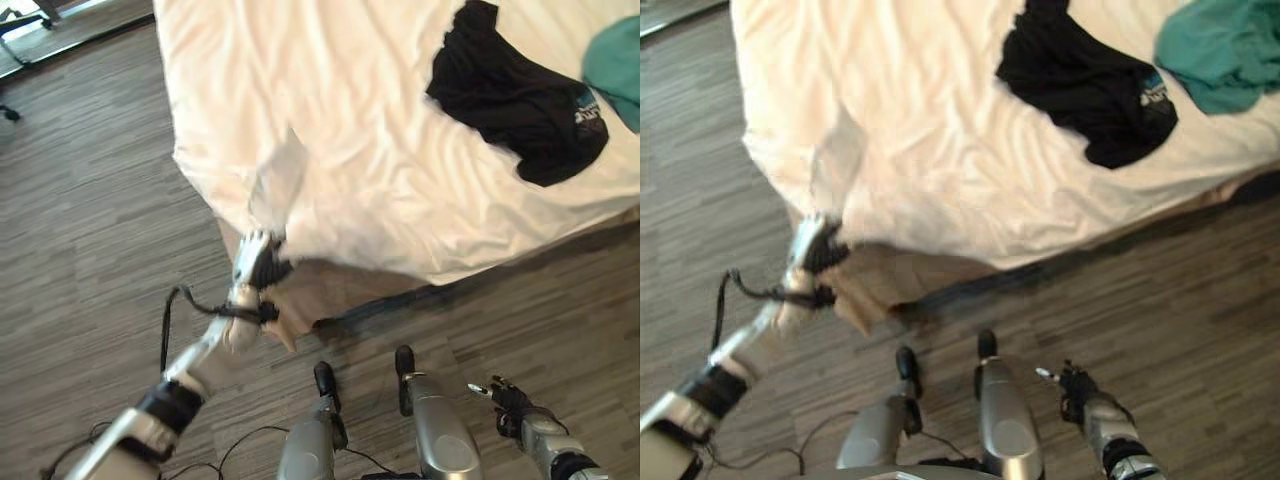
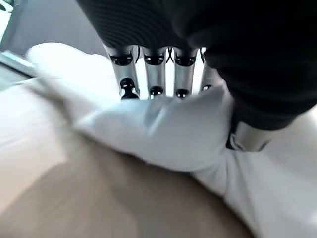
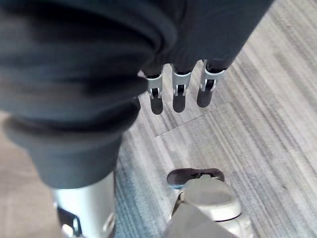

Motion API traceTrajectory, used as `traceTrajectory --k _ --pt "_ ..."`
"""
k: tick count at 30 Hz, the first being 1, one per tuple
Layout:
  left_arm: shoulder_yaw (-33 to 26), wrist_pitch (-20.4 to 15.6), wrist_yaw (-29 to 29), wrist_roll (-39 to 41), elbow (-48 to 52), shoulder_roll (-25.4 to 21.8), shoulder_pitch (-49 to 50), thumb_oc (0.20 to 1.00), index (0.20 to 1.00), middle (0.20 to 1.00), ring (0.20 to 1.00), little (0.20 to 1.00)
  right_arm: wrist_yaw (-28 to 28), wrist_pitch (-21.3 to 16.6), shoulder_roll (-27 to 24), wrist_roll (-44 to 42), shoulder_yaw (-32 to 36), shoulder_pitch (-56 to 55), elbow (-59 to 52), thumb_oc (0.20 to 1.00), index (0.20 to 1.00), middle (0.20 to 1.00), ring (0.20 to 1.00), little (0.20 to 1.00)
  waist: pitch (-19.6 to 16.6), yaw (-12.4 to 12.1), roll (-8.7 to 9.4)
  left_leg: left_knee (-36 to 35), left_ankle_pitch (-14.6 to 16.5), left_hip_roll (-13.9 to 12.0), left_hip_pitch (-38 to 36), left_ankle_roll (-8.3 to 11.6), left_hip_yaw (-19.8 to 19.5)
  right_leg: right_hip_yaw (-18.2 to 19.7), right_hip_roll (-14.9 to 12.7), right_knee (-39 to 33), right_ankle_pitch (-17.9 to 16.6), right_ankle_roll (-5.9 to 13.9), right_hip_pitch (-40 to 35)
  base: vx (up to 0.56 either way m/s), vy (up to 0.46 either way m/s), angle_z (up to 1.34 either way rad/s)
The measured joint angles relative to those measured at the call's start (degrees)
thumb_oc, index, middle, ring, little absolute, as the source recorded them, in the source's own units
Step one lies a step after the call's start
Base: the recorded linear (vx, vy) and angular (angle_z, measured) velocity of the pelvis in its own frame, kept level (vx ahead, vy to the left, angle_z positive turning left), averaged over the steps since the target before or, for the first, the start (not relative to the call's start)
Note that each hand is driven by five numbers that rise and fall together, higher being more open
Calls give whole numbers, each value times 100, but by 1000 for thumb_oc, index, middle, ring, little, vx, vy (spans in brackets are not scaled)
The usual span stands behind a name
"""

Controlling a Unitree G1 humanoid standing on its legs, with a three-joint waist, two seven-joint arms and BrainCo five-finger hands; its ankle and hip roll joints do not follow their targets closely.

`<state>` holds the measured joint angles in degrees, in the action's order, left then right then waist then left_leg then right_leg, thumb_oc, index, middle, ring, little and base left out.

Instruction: Tidy up the quilt and then pick up the clothes from the bed and put them into the laundry hamper.

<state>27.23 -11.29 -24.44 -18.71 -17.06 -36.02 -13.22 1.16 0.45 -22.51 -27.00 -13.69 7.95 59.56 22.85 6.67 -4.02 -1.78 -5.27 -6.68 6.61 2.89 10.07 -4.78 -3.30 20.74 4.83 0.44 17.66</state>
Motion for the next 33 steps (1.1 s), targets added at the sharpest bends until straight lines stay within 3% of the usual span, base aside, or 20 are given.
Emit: traceTrajectory --k 3,7,8,10,11,12,14,17,20,21,23,25,29,31,33 --pt "-21 143 -75 12 -497 363 441 1000 1000 1000 1000 1000 0 43 70 -1 50 -21 19 1000 1000 1000 1000 1000 -101 -126 -45 -64 -23 52 -110 -31 -19 -34 -59 -13 9 15 -109 -11 103 8" --pt "-243 661 -530 1062 -2848 1504 1006 1000 1000 1000 1000 1000 8 119 246 -21 55 -217 230 1000 1000 1000 1000 1000 -383 -182 -139 -126 49 56 -271 -20 -111 -93 -68 -33 182 40 -321 6 9 8" --pt "-462 639 -618 1406 -3302 1713 1069 1000 1000 1000 1000 1000 29 120 277 -56 62 -258 240 1000 1000 1000 1000 1000 -395 -219 -136 -124 60 46 -280 -5 -122 -112 -61 -35 206 48 -336 36 -44 12" --pt "-1465 772 -869 2630 -4853 2350 1343 1000 1000 1000 1000 1000 139 180 475 -82 108 -350 512 1000 1000 1000 1000 1000 -485 -279 -49 -103 96 -24 -286 38 -148 -237 -26 -49 250 -13 -405 68 -53 21" --pt "-2265 836 -1006 3495 -5566 2619 1448 1000 1000 1000 1000 1000 255 271 619 -161 247 -410 704 235 235 235 235 235 -582 -350 22 -54 121 -76 -320 25 -145 -290 5 -97 262 -31 -481 88 -54 18" --pt "-2507 923 -1071 3897 -5796 2670 1569 1000 1000 1000 1000 1000 322 314 670 -279 263 -496 750 200 200 200 200 200 -620 -403 74 -1 121 -92 -364 -9 -147 -301 24 -98 282 -42 -523 164 -117 17" --pt "-2861 920 -1086 4271 -5957 2691 1971 1000 1000 1000 1000 1000 562 316 771 -784 466 -641 869 200 200 200 200 200 -716 -591 230 94 211 -121 -391 -22 -182 -330 27 -4 386 -41 -597 139 -116 13" --pt "-3087 920 -946 4187 -5859 2697 2286 1000 1000 1000 1000 1000 965 -168 678 -937 890 -949 268 200 200 200 200 200 -819 -676 439 127 217 -124 -487 -16 -178 -349 17 23 428 -45 -691 54 -51 4" --pt "-2880 827 -630 3842 -5171 2643 2341 1000 1000 1000 1000 1000 1399 -354 -39 -500 972 -1431 -2561 200 200 200 200 200 -911 -562 660 124 227 -127 -481 1 -145 -304 26 -5 389 14 -681 -35 -6 -12" --pt "-2866 769 -479 3757 -4918 2580 2316 1000 1000 1000 1000 1000 1385 -247 -334 -261 1139 -1474 -3619 200 200 200 200 200 -937 -501 723 116 225 -118 -467 8 -134 -269 28 -13 378 28 -674 -40 16 -13" --pt "-2725 736 -279 3750 -4853 2417 2175 1000 1000 1000 1000 1000 1275 -291 -783 32 1174 -1330 -4507 200 200 200 200 200 -980 -447 807 113 248 -126 -455 41 -122 -228 48 -59 340 89 -657 -38 -12 -15" --pt "-2457 746 -114 3629 -4911 2056 1834 1000 1000 1000 1000 1000 1124 -155 -1446 221 1006 -513 -5201 200 200 200 200 200 -1010 -364 1012 156 248 -164 -326 41 -117 -142 113 -151 262 205 -572 -40 -49 -16" --pt "-2051 818 90 3569 -5114 1885 1392 1000 1000 1000 1000 1000 1220 375 -1584 234 213 1382 -4727 200 200 200 200 200 -925 -384 1143 201 134 -201 -121 61 -129 -137 155 -387 13 286 -503 -42 -34 -3" --pt "-1803 884 238 3542 -5140 1902 1180 1000 1000 1000 1000 1000 1242 564 -1590 212 -88 2384 -4223 200 200 200 200 200 -739 -552 1079 205 82 -195 10 43 -161 -182 151 -540 -88 325 -477 -99 58 19" --pt "-1585 946 345 3606 -5134 1887 1004 1000 1000 1000 1000 1000 1256 704 -1671 193 -309 3514 -3655 200 200 200 200 200 -377 -795 906 243 4 -144 268 14 -292 -283 106 -610 -152 379 -335 -103 82 31"
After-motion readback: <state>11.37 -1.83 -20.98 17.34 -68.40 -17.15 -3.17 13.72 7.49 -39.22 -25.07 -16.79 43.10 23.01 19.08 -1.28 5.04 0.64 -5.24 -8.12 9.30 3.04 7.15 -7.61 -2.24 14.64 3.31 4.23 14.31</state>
